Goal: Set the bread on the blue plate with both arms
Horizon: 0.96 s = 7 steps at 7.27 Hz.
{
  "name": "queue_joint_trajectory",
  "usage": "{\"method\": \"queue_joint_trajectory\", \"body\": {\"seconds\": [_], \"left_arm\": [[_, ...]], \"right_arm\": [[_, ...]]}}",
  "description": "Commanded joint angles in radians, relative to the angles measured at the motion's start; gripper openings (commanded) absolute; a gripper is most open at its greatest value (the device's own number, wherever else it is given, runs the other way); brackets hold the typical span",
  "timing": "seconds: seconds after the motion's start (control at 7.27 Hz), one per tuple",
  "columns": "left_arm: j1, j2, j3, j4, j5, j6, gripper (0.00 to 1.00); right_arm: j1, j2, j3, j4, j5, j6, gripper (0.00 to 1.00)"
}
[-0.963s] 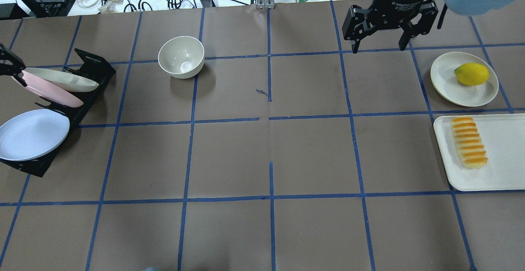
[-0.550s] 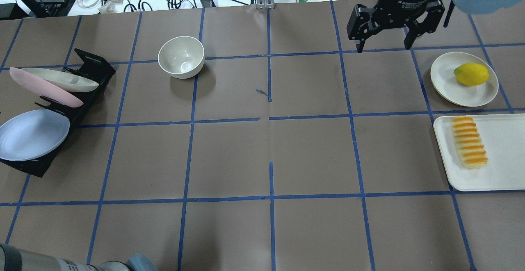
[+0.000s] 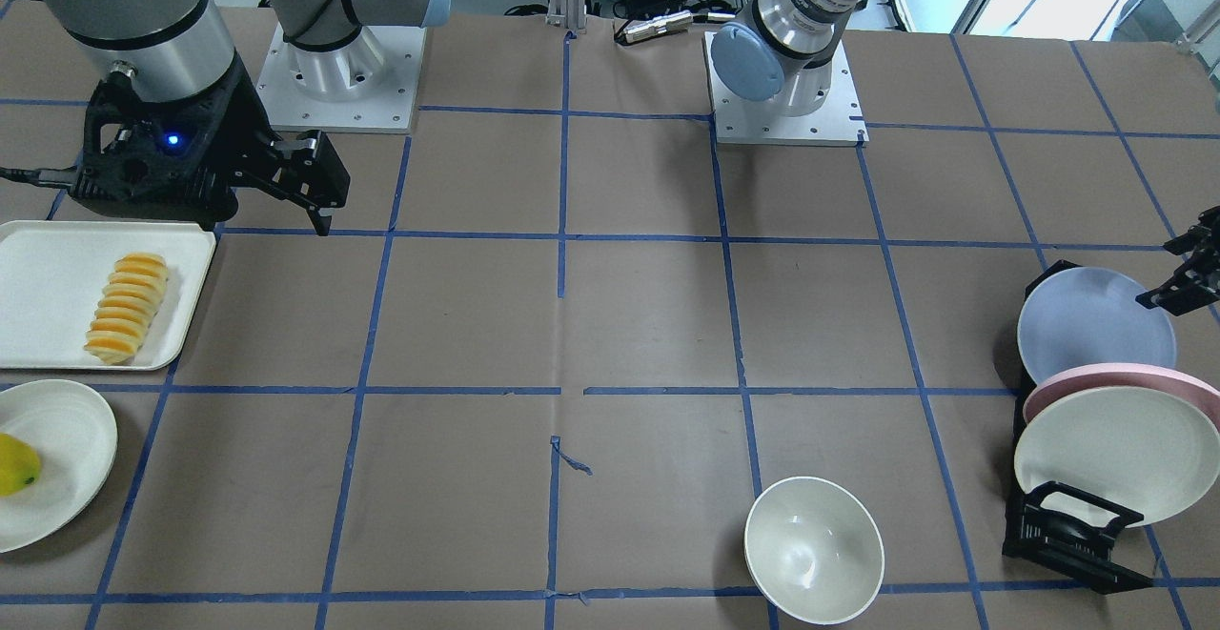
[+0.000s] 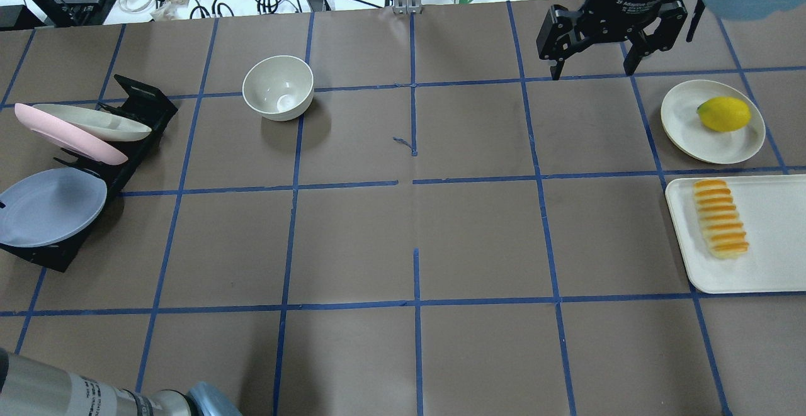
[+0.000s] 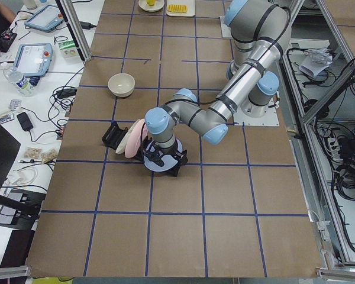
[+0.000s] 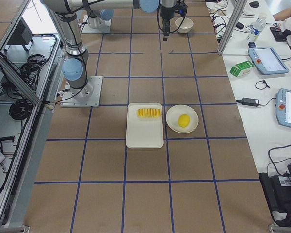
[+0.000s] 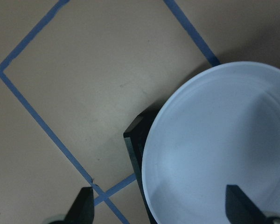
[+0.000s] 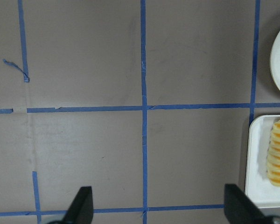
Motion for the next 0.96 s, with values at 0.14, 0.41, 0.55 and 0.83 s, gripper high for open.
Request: {"method": "queue_joint_trajectory", "body": {"seconds": [0.14,0.41,0.55,0.83], "left_arm": [[0.008,-0.028,-0.032,0.118,0.021,0.006,0.51],[0.003,-0.023,-0.042,0.109,0.017,0.000,0.31],[0.003,-0.025,-0.054,0.110,0.017,0.002,0.26],[0.003,-0.023,-0.054,0.112,0.014,0.003,0.00]], "right_arm": [[-0.254,0.052,0.136,-0.128,-0.005,-0.211,1.00],[-0.425,0.100,0.301,-0.380,-0.024,-0.408,1.00],[-0.504,0.127,0.367,-0.477,-0.028,-0.506,1.00],[-0.580,0.163,0.514,-0.652,-0.027,-0.585,1.00]]}}
